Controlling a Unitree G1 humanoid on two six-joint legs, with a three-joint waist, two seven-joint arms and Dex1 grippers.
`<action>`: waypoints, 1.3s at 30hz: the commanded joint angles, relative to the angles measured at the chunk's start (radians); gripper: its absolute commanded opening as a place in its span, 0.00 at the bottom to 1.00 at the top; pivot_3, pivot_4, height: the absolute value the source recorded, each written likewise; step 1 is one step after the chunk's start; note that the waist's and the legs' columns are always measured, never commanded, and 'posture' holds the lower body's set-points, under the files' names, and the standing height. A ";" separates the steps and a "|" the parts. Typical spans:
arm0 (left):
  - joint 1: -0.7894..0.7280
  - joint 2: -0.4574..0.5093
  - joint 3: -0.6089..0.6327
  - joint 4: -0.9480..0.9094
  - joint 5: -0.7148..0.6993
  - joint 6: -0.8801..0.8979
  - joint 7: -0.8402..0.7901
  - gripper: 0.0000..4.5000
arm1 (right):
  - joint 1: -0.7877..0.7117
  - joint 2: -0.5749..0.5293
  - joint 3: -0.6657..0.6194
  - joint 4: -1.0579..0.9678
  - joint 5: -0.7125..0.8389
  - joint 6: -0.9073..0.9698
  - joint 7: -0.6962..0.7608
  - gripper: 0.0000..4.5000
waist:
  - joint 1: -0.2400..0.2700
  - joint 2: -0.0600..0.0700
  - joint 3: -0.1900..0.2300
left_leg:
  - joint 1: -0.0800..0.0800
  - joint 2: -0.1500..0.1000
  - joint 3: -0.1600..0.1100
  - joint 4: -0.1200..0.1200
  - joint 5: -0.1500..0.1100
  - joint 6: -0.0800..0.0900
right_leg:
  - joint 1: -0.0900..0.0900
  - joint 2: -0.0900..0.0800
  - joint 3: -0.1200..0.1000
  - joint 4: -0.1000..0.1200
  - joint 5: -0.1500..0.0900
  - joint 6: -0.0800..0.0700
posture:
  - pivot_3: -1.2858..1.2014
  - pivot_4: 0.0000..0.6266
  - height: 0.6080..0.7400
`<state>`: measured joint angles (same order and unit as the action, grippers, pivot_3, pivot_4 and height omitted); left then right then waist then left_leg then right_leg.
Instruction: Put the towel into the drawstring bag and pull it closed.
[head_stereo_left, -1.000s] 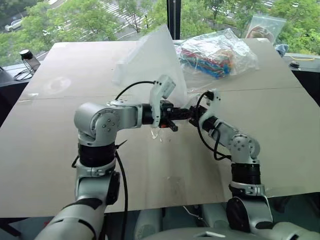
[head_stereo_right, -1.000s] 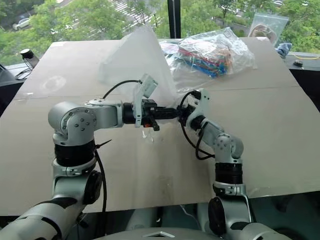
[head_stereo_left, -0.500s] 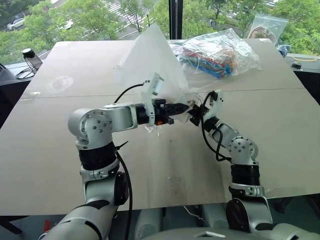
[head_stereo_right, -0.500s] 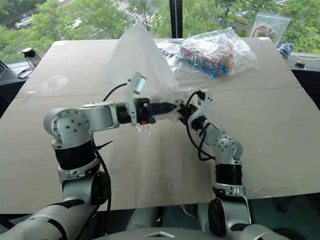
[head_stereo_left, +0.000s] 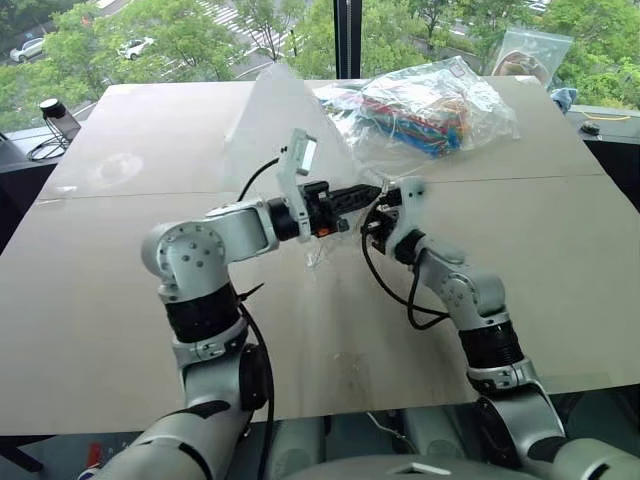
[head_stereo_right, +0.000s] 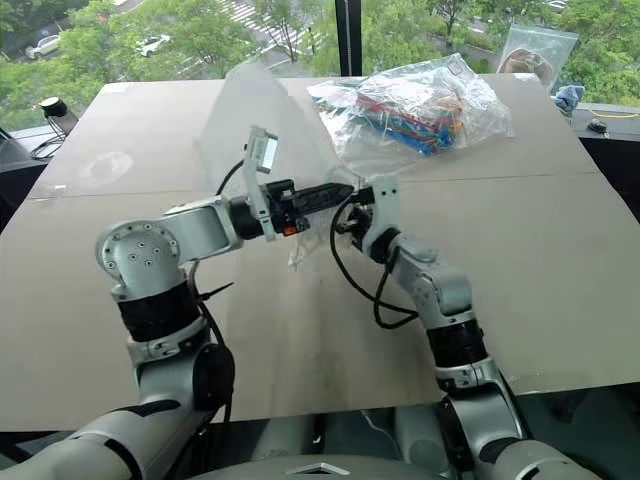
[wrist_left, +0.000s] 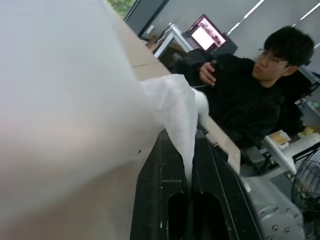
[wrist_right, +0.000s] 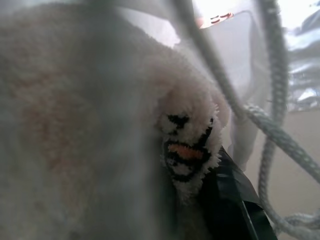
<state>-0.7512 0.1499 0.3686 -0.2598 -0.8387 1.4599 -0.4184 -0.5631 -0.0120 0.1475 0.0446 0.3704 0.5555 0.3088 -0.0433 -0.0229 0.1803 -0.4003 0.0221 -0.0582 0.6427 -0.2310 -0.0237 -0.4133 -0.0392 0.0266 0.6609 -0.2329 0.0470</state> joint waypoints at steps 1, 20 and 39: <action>-0.038 -0.003 0.027 0.004 -0.060 0.026 0.016 0.00 | -0.019 -0.015 0.049 -0.007 -0.065 -0.092 0.054 0.01 | 0.001 0.000 0.000 | 0.000 0.000 0.000 0.000 0.000 0.000 | 0.000 0.000 0.000 0.000 0.000 0.000 | 0.52 0.24 1.00; 0.096 0.254 -0.037 -0.079 -0.140 0.016 -0.063 0.00 | -0.066 0.161 -0.396 -0.057 0.632 0.322 -0.092 0.01 | 0.001 0.000 0.000 | 0.000 0.000 -0.001 -0.001 0.000 0.000 | 0.000 0.000 -0.001 0.000 0.000 0.000 | 0.52 0.24 1.00; 0.052 0.125 0.065 -0.024 -0.308 0.069 0.116 0.00 | -0.020 0.135 -0.242 -0.086 0.503 0.233 0.057 0.01 | 0.006 0.000 0.000 | 0.000 0.000 0.000 -0.004 0.000 0.000 | -0.001 0.000 0.000 -0.002 0.000 0.000 | 0.52 0.24 1.00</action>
<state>-0.6948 0.2641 0.4210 -0.2400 -1.1135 1.5530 -0.2997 -0.5876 0.1217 -0.0716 0.0151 0.7947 0.7421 0.3488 -0.0377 -0.0227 0.1805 -0.4005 0.0221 -0.0590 0.6384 -0.2310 -0.0238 -0.4140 -0.0400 0.0256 0.6589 -0.2330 0.0466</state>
